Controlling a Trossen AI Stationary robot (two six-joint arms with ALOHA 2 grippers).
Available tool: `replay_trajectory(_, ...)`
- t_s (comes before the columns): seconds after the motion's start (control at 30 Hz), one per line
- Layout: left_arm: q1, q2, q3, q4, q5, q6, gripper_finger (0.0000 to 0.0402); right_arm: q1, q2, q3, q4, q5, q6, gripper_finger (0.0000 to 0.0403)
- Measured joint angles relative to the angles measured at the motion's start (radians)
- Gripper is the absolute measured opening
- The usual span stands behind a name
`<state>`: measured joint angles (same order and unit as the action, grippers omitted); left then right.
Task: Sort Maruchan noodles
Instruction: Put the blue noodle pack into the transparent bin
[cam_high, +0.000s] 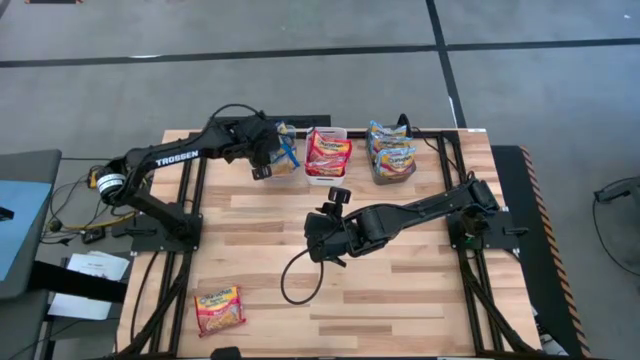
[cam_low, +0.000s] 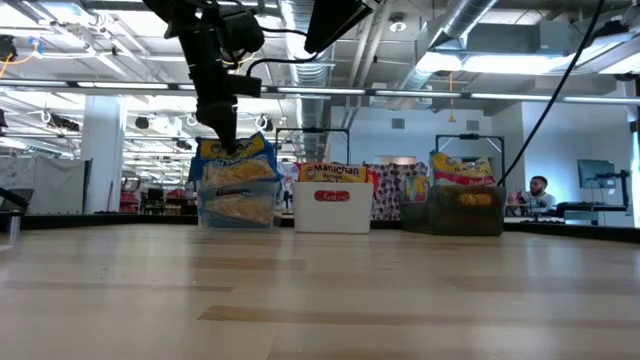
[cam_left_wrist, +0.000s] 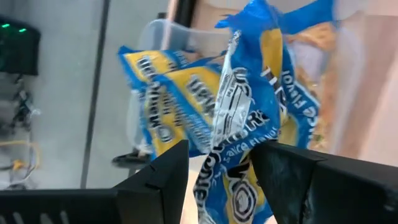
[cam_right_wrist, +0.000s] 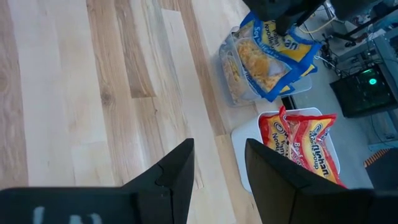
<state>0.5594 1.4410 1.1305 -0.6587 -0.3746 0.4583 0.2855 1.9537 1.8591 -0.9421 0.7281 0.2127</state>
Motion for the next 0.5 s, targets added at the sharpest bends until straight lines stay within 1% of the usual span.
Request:
replay_trajectory(0.1,0.009,0.000,0.000,-0.007,0.010,-0.004,0.0162,0.000,0.000,0.000,0.000,0.000,0.000,0.0166)
replay_trajectory(0.27,-0.003,-0.012,0.000,-0.024,0.073,-0.026,0.0162,0.000,0.000,0.000,0.000,-0.004,0.000,0.0166)
replay_trajectory(0.5,-0.025,-0.036,0.000,-0.077,0.078,-0.026,0.0162,0.000,0.000,0.000,-0.001,-0.005,-0.001,0.0166)
